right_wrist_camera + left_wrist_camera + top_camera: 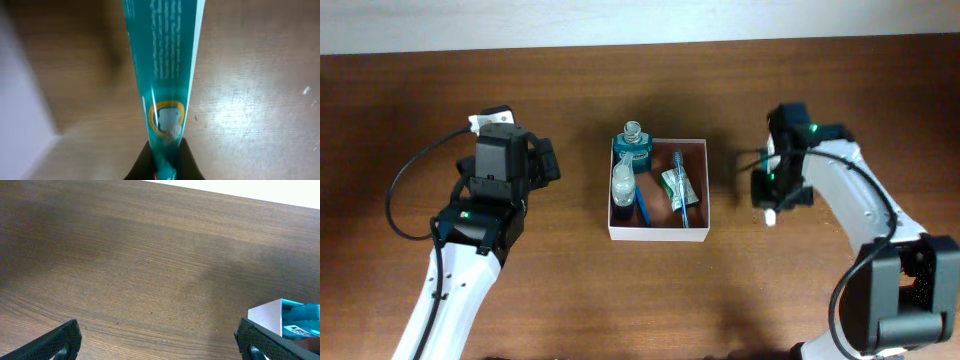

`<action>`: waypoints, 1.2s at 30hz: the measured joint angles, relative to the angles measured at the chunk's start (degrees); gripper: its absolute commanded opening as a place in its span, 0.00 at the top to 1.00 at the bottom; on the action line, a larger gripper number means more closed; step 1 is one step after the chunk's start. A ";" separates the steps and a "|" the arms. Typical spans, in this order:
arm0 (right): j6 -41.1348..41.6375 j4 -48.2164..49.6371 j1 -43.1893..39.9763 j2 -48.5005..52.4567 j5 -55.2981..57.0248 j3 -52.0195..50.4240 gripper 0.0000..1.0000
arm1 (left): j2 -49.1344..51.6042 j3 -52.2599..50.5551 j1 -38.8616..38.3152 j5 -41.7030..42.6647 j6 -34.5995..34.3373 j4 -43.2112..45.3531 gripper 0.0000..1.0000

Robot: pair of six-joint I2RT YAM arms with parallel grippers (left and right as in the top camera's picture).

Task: Pack container
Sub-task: 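Lower the right gripper and grasp the teal toothpaste tube, then lift the toothpaste tube and carry it left over the box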

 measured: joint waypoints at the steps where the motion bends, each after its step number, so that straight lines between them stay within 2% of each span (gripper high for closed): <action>1: -0.02 -0.55 0.33 0.00 -1.03 2.10 0.95 | 0.00 0.00 0.00 0.02 0.00 0.00 0.01; 6: 1.92 -1.42 3.80 0.00 -5.14 9.18 0.95 | 0.00 0.00 0.00 0.00 0.00 0.00 0.01; 11: 5.75 -0.87 8.66 0.00 -6.82 11.93 0.94 | 0.00 0.00 0.00 0.00 0.00 0.00 0.01; 17: 8.57 1.22 14.16 0.00 -7.43 12.02 0.93 | 0.00 0.00 0.00 0.00 0.00 0.00 0.01; 18: 8.87 1.57 14.95 0.00 -7.41 12.02 0.90 | 0.00 0.00 0.00 0.00 0.00 0.00 0.01; 21: 10.34 2.21 17.18 0.00 -7.08 12.02 0.87 | 0.00 0.00 0.00 0.00 0.00 0.00 0.00; 31: 14.71 4.33 21.64 1.42 -5.14 12.00 0.88 | 0.00 0.00 0.00 0.02 0.00 -0.02 0.01; 36: 15.89 9.70 21.88 1.95 -4.74 8.96 0.88 | 0.00 0.00 0.00 0.00 0.00 0.00 0.01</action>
